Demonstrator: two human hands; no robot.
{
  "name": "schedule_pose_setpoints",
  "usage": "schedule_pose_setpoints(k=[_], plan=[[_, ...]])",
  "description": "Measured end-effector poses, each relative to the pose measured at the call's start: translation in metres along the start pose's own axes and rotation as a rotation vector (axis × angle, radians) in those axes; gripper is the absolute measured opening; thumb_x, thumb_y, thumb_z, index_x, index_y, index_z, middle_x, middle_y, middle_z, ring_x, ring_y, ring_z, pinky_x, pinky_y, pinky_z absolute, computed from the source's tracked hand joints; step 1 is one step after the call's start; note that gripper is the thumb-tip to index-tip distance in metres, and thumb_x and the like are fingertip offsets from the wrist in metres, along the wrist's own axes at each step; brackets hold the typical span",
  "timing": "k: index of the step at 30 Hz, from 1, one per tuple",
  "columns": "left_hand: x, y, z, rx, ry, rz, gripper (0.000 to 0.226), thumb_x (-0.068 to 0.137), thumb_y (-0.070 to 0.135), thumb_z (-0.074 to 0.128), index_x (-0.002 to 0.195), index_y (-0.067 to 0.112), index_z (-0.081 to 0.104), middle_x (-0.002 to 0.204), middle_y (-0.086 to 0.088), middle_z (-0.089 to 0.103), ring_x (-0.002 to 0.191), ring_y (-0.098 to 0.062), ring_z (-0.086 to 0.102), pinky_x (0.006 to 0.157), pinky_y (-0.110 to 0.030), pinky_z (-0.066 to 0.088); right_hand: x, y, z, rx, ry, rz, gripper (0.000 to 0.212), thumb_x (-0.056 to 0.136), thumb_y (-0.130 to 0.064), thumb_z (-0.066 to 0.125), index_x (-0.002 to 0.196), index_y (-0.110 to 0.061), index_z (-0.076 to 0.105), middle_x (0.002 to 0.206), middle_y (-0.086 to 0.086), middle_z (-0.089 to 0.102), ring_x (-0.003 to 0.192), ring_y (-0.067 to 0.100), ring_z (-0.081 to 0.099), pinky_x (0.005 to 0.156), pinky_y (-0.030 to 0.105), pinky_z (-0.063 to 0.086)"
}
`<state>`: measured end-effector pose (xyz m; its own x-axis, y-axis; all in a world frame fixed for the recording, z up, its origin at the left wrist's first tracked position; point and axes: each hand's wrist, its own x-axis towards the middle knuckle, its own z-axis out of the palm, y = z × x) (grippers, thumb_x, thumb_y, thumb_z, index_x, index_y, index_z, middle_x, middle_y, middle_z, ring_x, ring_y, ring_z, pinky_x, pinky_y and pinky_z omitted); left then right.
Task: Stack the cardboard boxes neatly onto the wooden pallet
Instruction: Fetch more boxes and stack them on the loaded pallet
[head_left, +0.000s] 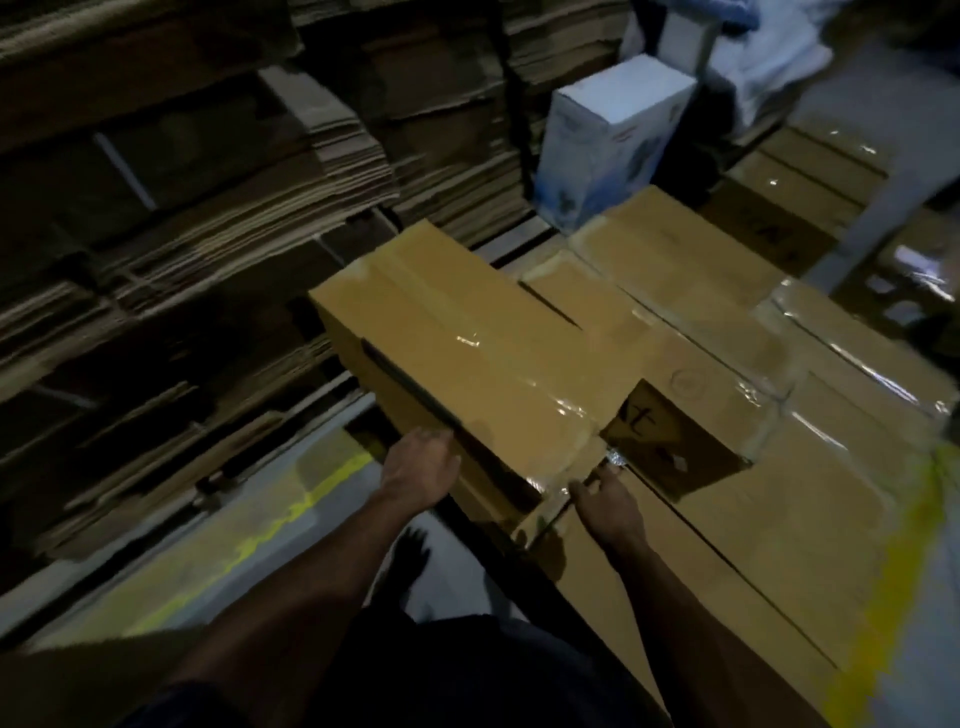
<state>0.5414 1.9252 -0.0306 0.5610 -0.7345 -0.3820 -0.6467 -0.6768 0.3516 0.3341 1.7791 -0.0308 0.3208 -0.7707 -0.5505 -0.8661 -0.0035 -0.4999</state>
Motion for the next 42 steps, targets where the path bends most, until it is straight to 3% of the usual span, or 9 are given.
schedule_pose_setpoints(k=[7,11,15,19,23,28,34,39,42], plan=[[0.078,-0.038,-0.042,0.049,-0.024,0.141,0.048,0.098,0.032,0.049,0.139,0.008,0.048,0.141,-0.011,0.052,0.129,-0.028,0.045,0.104,-0.037,0.042,-0.005,-0.038,0.017,0.114,0.163,0.165,0.059,0.1,-0.038,0.052,0.147,-0.006,0.04,0.145,0.015,0.051,0.13,0.033,0.051,0.103,0.04,0.042],[0.114,-0.037,-0.06,0.003,-0.029,0.124,0.059,0.098,0.033,0.051,0.148,0.006,0.037,0.151,-0.012,0.04,0.137,-0.03,0.036,0.11,-0.039,0.036,0.004,-0.051,0.022,0.221,0.214,0.226,0.063,0.098,-0.039,0.054,0.149,-0.007,0.038,0.15,0.015,0.046,0.133,0.034,0.048,0.106,0.042,0.041],[0.145,-0.033,-0.076,-0.108,-0.011,0.012,0.067,0.097,0.039,0.051,0.151,0.007,0.03,0.156,-0.011,0.032,0.141,-0.03,0.031,0.113,-0.042,0.033,0.024,-0.056,0.024,0.361,0.212,0.239,0.067,0.093,-0.043,0.058,0.148,-0.01,0.038,0.146,0.015,0.051,0.128,0.036,0.052,0.104,0.049,0.046],[0.179,-0.043,-0.091,-0.314,0.052,-0.141,0.059,0.093,0.041,0.056,0.139,0.005,0.045,0.143,-0.015,0.046,0.129,-0.033,0.044,0.107,-0.042,0.039,0.05,-0.057,0.027,0.473,0.224,0.26,0.072,0.087,-0.046,0.065,0.142,-0.007,0.04,0.134,0.016,0.057,0.113,0.033,0.06,0.095,0.05,0.052],[0.216,-0.062,-0.109,-0.278,0.002,-0.182,0.08,0.095,0.044,0.056,0.153,0.003,0.02,0.159,-0.014,0.023,0.144,-0.031,0.025,0.114,-0.039,0.029,0.073,-0.061,0.033,0.551,0.275,0.329,0.082,0.08,-0.05,0.072,0.14,-0.005,0.038,0.134,0.019,0.056,0.114,0.037,0.059,0.095,0.053,0.052],[0.278,-0.09,-0.126,-0.194,-0.016,-0.175,0.088,0.093,0.046,0.059,0.155,0.005,0.012,0.16,-0.015,0.018,0.145,-0.031,0.021,0.115,-0.044,0.028,0.106,-0.079,0.042,0.551,0.322,0.476,0.096,0.077,-0.059,0.072,0.144,-0.005,0.032,0.138,0.024,0.052,0.119,0.043,0.056,0.097,0.056,0.051],[0.342,-0.121,-0.147,-0.082,-0.054,-0.246,0.099,0.087,0.053,0.065,0.154,0.003,0.011,0.159,-0.016,0.019,0.145,-0.034,0.021,0.114,-0.045,0.031,0.122,-0.1,0.043,0.595,0.417,0.635,0.082,0.079,-0.048,0.075,0.137,-0.005,0.034,0.126,0.023,0.056,0.108,0.044,0.059,0.091,0.056,0.054],[0.38,-0.133,-0.15,-0.097,-0.07,-0.288,0.096,0.077,0.054,0.075,0.144,0.0,0.032,0.145,-0.021,0.04,0.131,-0.04,0.041,0.104,-0.049,0.041,0.131,-0.102,0.048,0.647,0.484,0.698,0.072,0.081,-0.038,0.075,0.133,-0.004,0.037,0.121,0.021,0.058,0.104,0.041,0.06,0.089,0.053,0.055],[0.383,-0.129,-0.149,-0.046,-0.086,-0.317,0.097,0.081,0.052,0.073,0.148,0.0,0.025,0.149,-0.023,0.033,0.134,-0.041,0.036,0.105,-0.048,0.037,0.131,-0.106,0.05,0.651,0.524,0.708,0.072,0.077,-0.038,0.076,0.13,-0.004,0.042,0.121,0.019,0.06,0.104,0.04,0.06,0.088,0.05,0.055]])
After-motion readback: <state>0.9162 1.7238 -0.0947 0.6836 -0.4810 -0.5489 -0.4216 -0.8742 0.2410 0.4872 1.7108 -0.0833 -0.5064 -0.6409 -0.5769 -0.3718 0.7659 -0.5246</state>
